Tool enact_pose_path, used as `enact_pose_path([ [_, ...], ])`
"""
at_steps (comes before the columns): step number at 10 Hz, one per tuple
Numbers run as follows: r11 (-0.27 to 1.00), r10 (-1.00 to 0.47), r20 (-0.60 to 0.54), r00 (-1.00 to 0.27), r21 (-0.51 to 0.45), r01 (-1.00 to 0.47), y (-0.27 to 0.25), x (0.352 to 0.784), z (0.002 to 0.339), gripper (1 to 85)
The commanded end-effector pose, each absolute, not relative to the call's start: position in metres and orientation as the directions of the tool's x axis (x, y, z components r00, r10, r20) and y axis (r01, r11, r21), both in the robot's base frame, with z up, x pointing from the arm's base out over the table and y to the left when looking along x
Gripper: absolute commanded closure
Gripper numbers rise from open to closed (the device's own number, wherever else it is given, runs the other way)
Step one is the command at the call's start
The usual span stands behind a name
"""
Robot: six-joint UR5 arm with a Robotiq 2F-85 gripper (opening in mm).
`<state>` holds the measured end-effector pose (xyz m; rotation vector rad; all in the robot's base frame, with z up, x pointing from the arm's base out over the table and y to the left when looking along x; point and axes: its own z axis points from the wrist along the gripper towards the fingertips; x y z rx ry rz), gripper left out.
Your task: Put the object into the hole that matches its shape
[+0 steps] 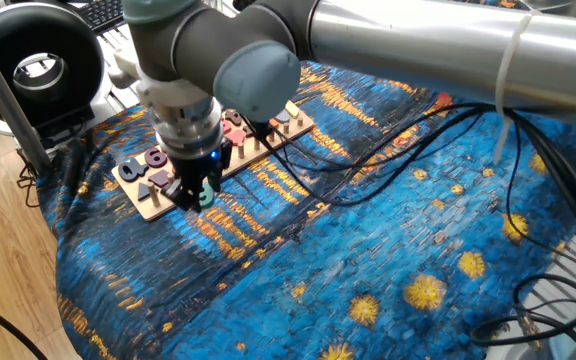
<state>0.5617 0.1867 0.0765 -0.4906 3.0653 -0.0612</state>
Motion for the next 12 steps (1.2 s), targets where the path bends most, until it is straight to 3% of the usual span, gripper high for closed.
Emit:
enact_pose_path([
  [1, 0.914, -0.405, -0.020, -0.914, -0.032, -0.405, 0.144, 0.595, 0.081, 84.3],
  [4, 0.885, -0.465, -0.046, -0.884, -0.035, -0.464, 0.133, 0.629, 0.061, 84.7],
  [6, 0.888, -0.460, -0.037, -0.887, -0.026, -0.460, 0.138, 0.627, 0.060, 84.3],
  [12, 0.954, -0.297, -0.052, -0.954, -0.056, -0.294, 0.130, 0.633, 0.060, 84.7],
])
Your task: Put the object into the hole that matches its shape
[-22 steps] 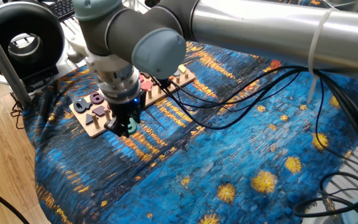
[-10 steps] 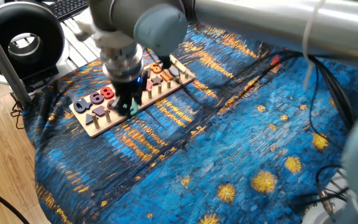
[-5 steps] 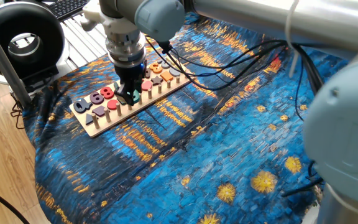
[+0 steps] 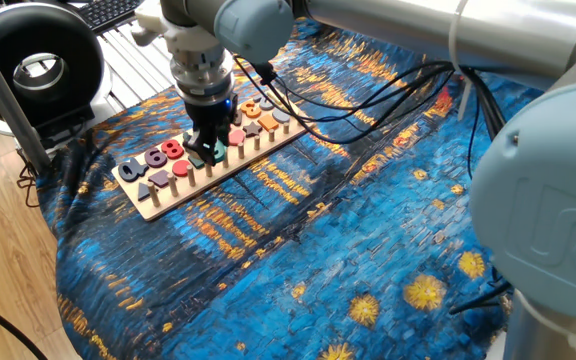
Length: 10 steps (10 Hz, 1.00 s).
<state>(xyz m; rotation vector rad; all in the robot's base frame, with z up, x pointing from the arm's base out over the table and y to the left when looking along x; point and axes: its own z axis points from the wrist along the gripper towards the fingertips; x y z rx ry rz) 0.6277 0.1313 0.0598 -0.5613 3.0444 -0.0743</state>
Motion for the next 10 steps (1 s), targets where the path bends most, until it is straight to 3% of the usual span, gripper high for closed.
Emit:
enact_pose_path([
  [1, 0.954, -0.298, -0.060, -0.953, -0.045, -0.295, 0.133, 0.634, 0.060, 84.7],
  [10, 0.936, -0.351, -0.116, -0.929, -0.043, -0.349, 0.140, 0.648, 0.062, 84.7],
])
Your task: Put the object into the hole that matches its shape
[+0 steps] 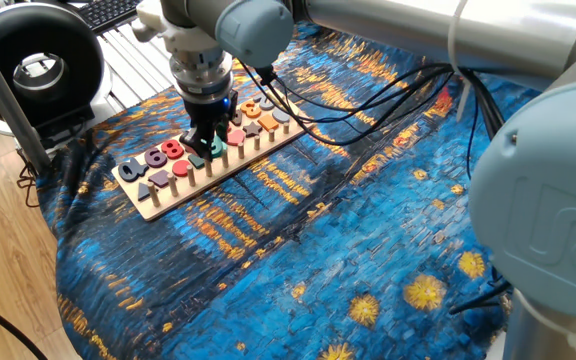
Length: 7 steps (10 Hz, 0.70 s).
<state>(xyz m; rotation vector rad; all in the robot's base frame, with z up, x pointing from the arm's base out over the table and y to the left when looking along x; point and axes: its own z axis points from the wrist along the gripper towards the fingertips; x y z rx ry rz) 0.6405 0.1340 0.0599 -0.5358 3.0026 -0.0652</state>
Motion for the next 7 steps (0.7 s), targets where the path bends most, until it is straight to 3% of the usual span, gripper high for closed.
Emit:
enact_pose_path([
  [1, 0.937, -0.348, -0.123, -0.929, -0.041, -0.346, 0.141, 0.650, 0.062, 84.7],
  [4, 0.937, -0.350, -0.100, -0.931, -0.042, -0.348, 0.138, 0.644, 0.061, 84.7],
  [7, 0.917, -0.400, -0.056, -0.915, -0.034, -0.399, 0.110, 0.647, 0.084, 84.7],
])
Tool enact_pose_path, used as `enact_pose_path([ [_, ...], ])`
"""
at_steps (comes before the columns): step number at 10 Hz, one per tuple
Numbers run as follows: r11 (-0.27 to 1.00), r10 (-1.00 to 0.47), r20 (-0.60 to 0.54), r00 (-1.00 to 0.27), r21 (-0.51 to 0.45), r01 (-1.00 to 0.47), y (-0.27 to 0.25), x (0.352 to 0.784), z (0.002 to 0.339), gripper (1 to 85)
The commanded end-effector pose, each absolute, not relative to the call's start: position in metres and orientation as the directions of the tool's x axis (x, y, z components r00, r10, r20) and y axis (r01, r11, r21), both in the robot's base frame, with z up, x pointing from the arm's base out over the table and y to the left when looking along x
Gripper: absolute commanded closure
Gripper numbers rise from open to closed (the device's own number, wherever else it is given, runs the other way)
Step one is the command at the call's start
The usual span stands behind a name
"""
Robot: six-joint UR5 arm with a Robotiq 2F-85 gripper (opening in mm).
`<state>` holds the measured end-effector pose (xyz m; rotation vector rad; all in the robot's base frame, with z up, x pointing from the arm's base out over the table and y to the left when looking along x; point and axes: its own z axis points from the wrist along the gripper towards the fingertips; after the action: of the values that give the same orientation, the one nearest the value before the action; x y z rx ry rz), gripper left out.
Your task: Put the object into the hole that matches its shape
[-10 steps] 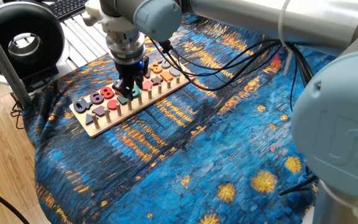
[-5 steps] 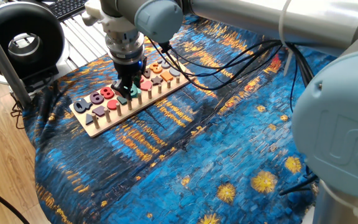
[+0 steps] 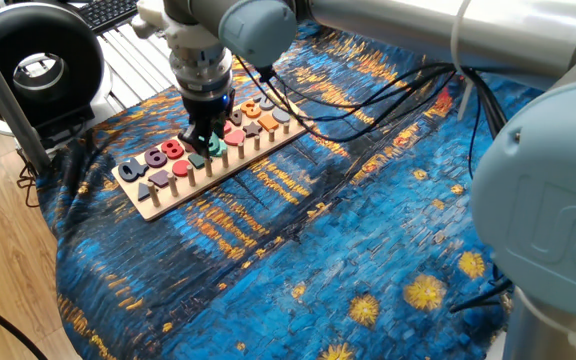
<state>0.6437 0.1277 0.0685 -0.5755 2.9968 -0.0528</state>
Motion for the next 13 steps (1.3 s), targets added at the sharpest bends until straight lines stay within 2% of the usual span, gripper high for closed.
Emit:
enact_pose_path([
  [1, 0.903, -0.429, -0.046, -0.902, -0.030, -0.428, 0.098, 0.655, 0.089, 84.7],
  [3, 0.879, -0.476, -0.044, -0.878, -0.022, -0.476, 0.081, 0.676, 0.091, 84.7],
  [5, 0.876, -0.481, -0.059, -0.874, -0.023, -0.481, 0.086, 0.688, 0.080, 84.7],
  [13, 0.911, -0.411, -0.081, -0.908, 0.002, -0.412, 0.097, 0.689, 0.080, 84.7],
])
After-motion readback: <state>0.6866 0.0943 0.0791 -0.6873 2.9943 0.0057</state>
